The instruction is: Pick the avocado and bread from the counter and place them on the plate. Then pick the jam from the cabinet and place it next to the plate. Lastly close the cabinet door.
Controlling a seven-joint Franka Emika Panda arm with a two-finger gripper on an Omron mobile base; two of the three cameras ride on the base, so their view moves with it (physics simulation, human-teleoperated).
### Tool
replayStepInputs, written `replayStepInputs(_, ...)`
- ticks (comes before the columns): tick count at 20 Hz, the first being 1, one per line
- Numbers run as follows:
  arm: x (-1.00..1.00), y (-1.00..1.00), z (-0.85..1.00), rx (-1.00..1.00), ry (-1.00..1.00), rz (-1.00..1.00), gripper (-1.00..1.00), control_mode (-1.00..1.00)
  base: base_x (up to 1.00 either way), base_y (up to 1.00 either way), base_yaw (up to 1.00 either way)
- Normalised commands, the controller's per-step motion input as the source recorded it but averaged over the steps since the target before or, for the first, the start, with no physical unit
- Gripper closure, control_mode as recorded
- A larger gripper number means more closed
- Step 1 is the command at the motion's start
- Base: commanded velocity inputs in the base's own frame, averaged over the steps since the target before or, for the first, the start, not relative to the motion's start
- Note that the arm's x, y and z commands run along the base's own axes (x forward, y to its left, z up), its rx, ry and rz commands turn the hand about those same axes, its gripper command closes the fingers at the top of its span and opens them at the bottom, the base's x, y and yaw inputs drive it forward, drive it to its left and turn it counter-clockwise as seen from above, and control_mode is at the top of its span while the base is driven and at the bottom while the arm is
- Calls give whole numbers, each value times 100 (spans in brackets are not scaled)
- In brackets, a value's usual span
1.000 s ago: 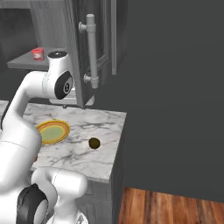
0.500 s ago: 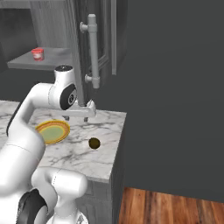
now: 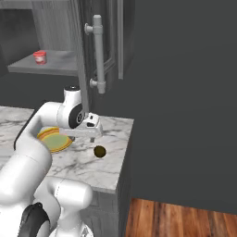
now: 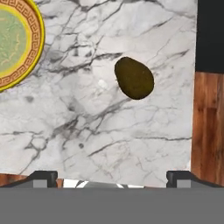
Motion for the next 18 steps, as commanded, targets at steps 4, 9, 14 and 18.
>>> replayStepInputs(4,0,0,-62,0,6,3,-100,-100,0,0,0)
replayStepInputs(9,3,5,-56,0,5,2,-100,-100,0,0,0)
replayStepInputs(14,14,-1,-35,0,7,1,-100,-100,0,0,0)
replayStepInputs(18,19,-25,-8,0,7,0,-100,-100,0,0,0)
